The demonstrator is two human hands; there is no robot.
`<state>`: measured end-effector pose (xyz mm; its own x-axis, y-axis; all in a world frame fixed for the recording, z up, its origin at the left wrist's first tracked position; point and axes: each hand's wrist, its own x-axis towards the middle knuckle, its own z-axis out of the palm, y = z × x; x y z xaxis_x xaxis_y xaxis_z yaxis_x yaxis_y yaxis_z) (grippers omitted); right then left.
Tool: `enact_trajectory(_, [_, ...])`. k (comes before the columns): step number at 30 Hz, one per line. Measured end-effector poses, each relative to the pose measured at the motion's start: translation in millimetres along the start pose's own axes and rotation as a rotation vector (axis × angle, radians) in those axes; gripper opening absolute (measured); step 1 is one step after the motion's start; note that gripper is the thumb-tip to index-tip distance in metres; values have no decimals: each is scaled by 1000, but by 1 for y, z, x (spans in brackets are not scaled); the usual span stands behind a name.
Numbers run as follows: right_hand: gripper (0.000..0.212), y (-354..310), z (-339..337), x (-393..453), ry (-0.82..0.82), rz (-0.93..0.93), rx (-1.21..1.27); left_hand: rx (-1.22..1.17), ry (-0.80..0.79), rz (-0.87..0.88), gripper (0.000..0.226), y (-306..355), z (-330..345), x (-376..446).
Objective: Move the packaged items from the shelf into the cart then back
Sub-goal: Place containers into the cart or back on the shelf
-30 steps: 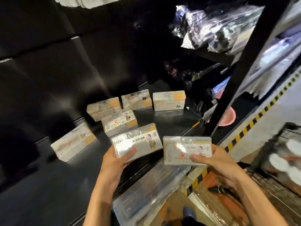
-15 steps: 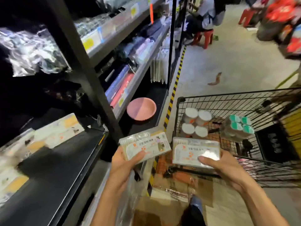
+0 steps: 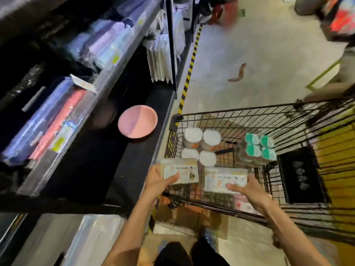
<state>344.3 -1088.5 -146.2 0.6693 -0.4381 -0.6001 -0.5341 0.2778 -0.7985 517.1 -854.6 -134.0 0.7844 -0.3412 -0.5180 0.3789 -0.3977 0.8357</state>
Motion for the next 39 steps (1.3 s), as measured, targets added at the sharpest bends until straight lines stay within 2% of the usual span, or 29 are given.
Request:
enact_trajectory(4, [44,23,-6,53,49,100,-15,155,-109,-135,80,-30,35,62])
enact_trajectory(6, [43,39,-5,80,67,188,-25,170,-124,-219,85,-52,51,90])
enact_trajectory(10, [44,82,-4,126,42,333,-147,271,-152,-317,72,-93,72,135])
enact_trajectory(14, [43,106,6,147,29,443,-131,330,-186,-443,67,-130,85,159])
enact_trajectory(16, [41,113,10,152,27,468,-95,308,-186,-478,60,-146,87,167])
enact_trajectory(18, [47,124,12,156,19,467,-123,301,-179,-508,59,-159,85,173])
enact_trajectory(21, [54,136,15,156,55,473,-133,280,-209,-566,87,-177,80,180])
enact_trajectory(23, [48,143,15,153,68,501,-217,317,-224,-574,92,-206,75,185])
enact_trajectory(25, [50,151,14,156,44,581,-286,374,-248,-563,100,-209,74,181])
enact_trajectory(27, [50,161,14,158,-16,630,-439,397,-286,-540,96,-190,77,172])
enact_trajectory(29, [44,172,14,159,-21,603,-637,444,-286,-530,90,-180,79,168])
enact_trajectory(32, [23,176,19,163,17,537,-727,507,-251,-525,95,-178,79,166])
enact_trajectory(34, [14,180,21,165,51,489,-750,510,-257,-534,84,-179,78,167])
enact_trajectory(36, [15,182,21,166,55,472,-763,491,-293,-542,65,-179,76,171])
enact_trajectory(39, [24,183,20,165,35,451,-793,438,-327,-569,61,-176,74,172])
